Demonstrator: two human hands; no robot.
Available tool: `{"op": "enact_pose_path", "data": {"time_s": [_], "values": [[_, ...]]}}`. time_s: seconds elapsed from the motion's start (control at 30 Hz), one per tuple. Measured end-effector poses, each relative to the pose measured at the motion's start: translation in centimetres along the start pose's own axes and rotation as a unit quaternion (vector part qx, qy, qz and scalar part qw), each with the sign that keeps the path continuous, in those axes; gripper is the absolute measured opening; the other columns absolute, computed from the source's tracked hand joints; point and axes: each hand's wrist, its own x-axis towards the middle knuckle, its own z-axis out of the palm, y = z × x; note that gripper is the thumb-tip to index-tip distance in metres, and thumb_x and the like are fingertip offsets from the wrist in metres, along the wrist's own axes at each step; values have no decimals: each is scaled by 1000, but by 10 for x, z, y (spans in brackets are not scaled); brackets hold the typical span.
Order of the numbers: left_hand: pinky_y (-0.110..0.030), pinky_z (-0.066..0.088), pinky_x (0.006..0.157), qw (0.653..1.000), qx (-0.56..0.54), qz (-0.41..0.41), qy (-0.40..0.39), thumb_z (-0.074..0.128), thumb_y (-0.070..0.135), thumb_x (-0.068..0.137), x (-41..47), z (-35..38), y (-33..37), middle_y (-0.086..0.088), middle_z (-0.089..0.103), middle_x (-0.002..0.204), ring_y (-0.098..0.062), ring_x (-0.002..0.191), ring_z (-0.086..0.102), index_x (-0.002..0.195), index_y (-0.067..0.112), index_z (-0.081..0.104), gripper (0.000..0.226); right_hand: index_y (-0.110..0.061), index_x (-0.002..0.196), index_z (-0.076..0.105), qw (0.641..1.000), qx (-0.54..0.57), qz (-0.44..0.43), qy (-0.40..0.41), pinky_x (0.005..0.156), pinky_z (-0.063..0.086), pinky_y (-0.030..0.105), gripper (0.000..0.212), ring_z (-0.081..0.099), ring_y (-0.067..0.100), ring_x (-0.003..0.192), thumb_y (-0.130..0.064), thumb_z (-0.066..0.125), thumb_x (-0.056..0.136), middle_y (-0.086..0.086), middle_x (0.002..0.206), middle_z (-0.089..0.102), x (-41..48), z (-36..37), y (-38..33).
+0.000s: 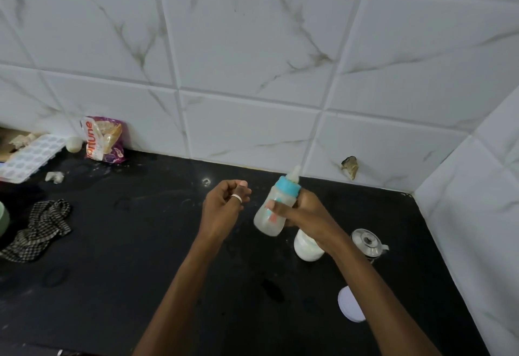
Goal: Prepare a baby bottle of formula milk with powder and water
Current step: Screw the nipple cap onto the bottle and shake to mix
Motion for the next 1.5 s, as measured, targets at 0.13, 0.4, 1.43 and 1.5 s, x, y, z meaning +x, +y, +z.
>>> {"op": "enact_pose_path", "data": {"time_s": [0.13,0.4,1.43,1.5], "values": [[-26,59,79,1000,-2,2,4,62,27,102,-1,3,4,0,78,100,-11,91,74,109,18,70,14,-18,108,67,995,81,-36,51,69,61,27,33,76,12,93,-33,79,81,1,101,76,2,-1,-7],[-27,59,77,1000,-10,-2,12,62,27,102,-2,0,6,-1,78,100,-12,89,74,106,18,69,12,-16,108,67,990,113,-26,83,70,62,30,25,75,18,97,-31,74,89,4,103,77,4,-2,-9],[-28,59,80,1000,-2,-6,6,62,28,102,-3,-3,2,1,78,101,-9,91,75,109,20,70,13,-17,111,66,991,110,-34,72,75,62,32,41,73,21,104,-36,78,76,3,108,74,2,0,-3],[-28,59,79,1000,-4,-5,8,62,28,102,-3,-3,2,1,78,100,-8,90,75,108,20,70,13,-16,112,66,988,128,-40,81,75,62,33,46,74,21,103,-39,78,74,5,107,74,2,2,-4]]}}
